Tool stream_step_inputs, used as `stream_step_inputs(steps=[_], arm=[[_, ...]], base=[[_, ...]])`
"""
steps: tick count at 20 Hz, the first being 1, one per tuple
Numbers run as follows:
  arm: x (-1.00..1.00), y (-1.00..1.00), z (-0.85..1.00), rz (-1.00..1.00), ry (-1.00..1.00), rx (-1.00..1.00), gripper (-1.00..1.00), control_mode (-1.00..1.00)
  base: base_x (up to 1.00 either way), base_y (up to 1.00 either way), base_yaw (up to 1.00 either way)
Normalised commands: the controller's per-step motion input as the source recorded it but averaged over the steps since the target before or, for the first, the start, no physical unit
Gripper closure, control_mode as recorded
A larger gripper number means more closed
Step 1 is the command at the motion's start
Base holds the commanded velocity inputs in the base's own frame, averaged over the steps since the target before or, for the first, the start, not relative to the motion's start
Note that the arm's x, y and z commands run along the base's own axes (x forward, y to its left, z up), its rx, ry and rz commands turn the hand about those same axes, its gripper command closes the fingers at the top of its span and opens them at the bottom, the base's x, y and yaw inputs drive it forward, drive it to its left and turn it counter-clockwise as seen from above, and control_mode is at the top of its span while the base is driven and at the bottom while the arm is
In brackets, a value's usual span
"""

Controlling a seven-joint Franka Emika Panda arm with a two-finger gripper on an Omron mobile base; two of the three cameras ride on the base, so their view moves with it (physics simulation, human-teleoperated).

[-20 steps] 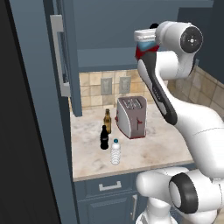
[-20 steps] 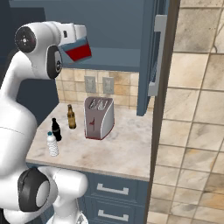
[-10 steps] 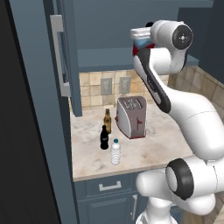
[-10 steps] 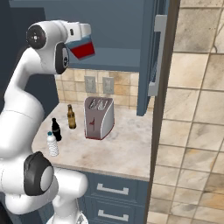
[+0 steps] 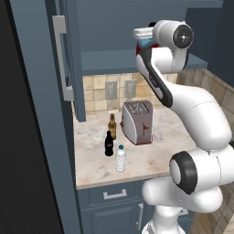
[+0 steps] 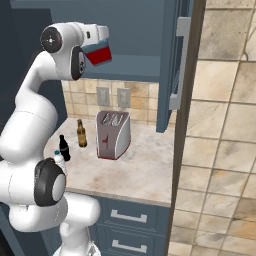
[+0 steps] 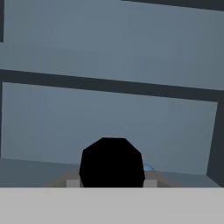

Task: Sort all alcoholic drinks to one cabinet, and non-alcoholic drinks to the other.

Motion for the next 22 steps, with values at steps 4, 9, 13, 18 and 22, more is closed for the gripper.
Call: stream_step_inputs(steps=[4,9,13,18,22], arm=[[0.25,0.0,-0.03,0.0,0.0,0.0,1.0,-1.0],[0.16,-0.05,-0.05,0.0,0.0,0.0,1.0,-1.0],[0.18,-0.09,-0.11,0.0,0.0,0.0,1.0,-1.0],[0.26,-0.08,-0.12,0.0,0.0,0.0,1.0,-1.0],[0.34,-0.06,-0.15,0.0,0.0,0.0,1.0,-1.0]], base=[[0.0,0.0,0.0],[0.0,0.0,0.0],[0.0,0.0,0.0],[0.0,0.0,0.0],[0.0,0.0,0.0]])
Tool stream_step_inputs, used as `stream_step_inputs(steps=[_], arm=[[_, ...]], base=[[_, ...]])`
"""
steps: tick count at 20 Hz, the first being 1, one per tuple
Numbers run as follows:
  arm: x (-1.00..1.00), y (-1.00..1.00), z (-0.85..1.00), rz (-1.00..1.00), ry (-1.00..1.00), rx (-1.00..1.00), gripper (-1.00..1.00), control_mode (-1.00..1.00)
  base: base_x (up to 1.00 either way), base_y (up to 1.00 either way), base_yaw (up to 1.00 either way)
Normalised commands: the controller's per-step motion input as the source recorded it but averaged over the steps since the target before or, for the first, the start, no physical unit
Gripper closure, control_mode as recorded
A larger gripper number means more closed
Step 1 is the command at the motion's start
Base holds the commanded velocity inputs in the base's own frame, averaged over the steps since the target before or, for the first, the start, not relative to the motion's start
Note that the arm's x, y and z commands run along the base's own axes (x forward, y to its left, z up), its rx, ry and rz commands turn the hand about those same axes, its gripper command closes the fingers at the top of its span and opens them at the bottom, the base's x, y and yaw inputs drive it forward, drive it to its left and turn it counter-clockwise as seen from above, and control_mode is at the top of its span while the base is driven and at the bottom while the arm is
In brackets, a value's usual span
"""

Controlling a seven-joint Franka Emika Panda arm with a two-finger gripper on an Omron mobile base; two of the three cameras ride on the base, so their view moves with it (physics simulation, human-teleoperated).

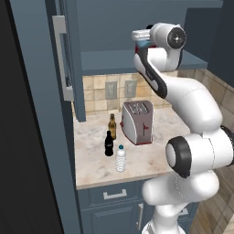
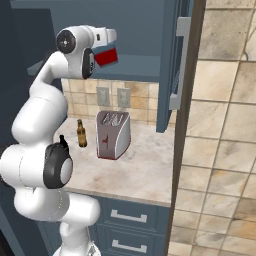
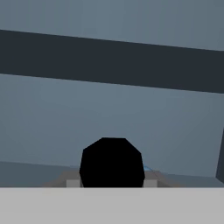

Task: Sort all alcoholic drinks to one cabinet, and non-alcoholic drinks to the other.

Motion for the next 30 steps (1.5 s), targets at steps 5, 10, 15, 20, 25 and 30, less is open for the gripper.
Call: stream_step_inputs(steps=[5,10,15,20,25,30], arm=[[0.37,-0.05,-0.12,0.0,0.0,0.0,1.0,-1.0],[0.38,-0.03,-0.09,0.0,0.0,0.0,1.0,-1.0],[0.41,-0.03,-0.11,0.0,0.0,0.0,1.0,-1.0],[0.41,0.0,-0.13,0.0,0.0,0.0,1.0,-1.0],[0.26,-0.01,-0.14,0.0,0.0,0.02,1.0,-1.0],[0.27,-0.01,-0.06,0.0,0.0,0.03,-1.0,-1.0]], base=[[0.0,0.0,0.0],[0.0,0.0,0.0],[0.0,0.0,0.0],[0.0,0.0,0.0],[0.0,0.0,0.0],[0.0,0.0,0.0]])
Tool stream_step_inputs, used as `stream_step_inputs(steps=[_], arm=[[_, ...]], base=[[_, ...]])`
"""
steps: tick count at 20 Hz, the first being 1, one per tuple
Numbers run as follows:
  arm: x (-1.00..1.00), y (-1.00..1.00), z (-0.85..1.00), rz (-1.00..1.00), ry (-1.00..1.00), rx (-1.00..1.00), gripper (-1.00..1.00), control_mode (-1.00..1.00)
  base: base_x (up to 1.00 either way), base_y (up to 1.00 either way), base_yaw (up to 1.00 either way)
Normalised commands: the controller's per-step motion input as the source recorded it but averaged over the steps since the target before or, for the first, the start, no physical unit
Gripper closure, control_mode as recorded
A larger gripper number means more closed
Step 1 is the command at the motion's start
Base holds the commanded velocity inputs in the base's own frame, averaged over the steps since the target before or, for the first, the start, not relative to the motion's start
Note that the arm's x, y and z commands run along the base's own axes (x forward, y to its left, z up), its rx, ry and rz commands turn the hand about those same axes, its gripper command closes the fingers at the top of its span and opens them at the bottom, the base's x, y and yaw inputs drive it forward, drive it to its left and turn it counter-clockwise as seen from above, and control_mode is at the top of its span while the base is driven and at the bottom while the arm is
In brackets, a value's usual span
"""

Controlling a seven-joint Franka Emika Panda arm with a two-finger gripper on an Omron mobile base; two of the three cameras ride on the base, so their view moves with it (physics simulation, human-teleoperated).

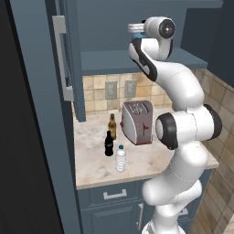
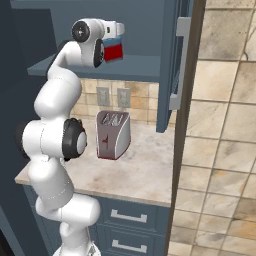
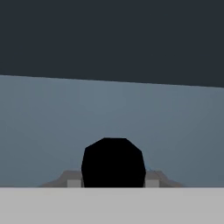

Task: Sort all alcoholic drinks to one cabinet, and non-alcoholic drinks to the other.

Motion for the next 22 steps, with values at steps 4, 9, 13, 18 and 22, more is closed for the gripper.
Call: stream_step_inputs(steps=[4,9,13,18,22], arm=[[0.18,-0.04,-0.04,0.0,0.0,0.03,-1.0,-1.0],[0.19,-0.03,-0.09,0.0,0.0,0.0,-1.0,-1.0],[0.23,-0.04,-0.07,0.0,0.0,0.0,-1.0,-1.0],[0.24,-0.1,-0.05,0.0,0.0,0.0,-1.0,-1.0],[0.21,-0.11,-0.02,0.0,0.0,0.0,-1.0,-1.0]], base=[[0.0,0.0,0.0],[0.0,0.0,0.0],[0.0,0.0,0.0],[0.0,0.0,0.0],[0.0,0.0,0.0]])
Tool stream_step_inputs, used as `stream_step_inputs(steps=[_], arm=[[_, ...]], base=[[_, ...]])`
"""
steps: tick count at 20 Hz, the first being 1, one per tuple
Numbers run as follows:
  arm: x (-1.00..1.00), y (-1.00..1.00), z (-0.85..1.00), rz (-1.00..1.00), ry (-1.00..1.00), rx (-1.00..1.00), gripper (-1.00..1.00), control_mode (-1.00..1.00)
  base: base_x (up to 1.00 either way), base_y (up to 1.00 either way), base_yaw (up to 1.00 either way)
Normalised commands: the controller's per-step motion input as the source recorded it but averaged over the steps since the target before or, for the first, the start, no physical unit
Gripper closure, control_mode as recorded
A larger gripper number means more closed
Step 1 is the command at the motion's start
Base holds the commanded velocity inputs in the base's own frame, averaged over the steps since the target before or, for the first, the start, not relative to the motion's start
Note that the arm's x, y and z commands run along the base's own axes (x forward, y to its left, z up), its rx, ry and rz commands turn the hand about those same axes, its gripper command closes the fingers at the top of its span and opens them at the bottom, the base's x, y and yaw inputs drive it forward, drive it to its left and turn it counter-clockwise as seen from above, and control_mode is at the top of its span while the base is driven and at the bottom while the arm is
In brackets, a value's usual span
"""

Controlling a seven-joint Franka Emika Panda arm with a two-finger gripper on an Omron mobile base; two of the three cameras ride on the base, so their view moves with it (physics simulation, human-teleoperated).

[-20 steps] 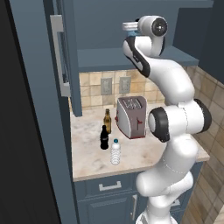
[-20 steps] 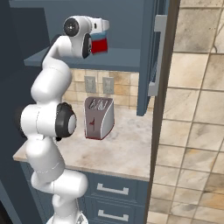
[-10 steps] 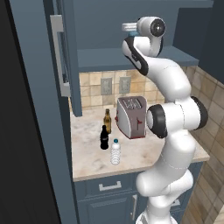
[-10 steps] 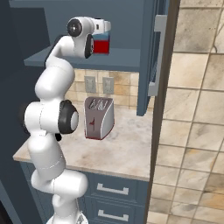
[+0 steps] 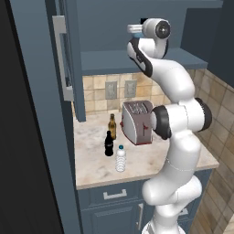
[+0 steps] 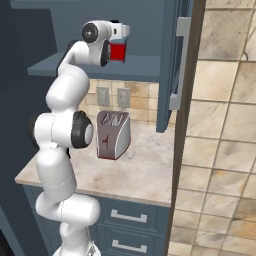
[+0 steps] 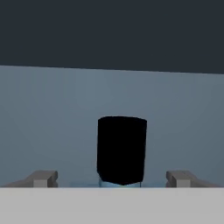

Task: Sort all alcoholic drinks to one cabinet, and non-alcoholic drinks to the other.

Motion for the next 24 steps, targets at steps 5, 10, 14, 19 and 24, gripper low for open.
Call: stream_step_inputs(steps=[5,10,14,19,24], arm=[[0.02,-0.05,0.0,0.0,0.0,0.0,-1.0,-1.0],[-0.05,0.0,-0.01,0.0,0.0,0.0,-1.0,-1.0],[-0.15,0.02,0.0,0.0,0.0,0.0,-1.0,-1.0],[-0.23,0.04,0.0,-0.01,0.0,0.0,-1.0,-1.0],[-0.38,0.05,0.0,-0.01,0.03,0.0,-1.0,-1.0]], base=[[0.0,0.0,0.0],[0.0,0.0,0.0],[0.0,0.0,0.0],[0.0,0.0,0.0],[0.0,0.0,0.0]])
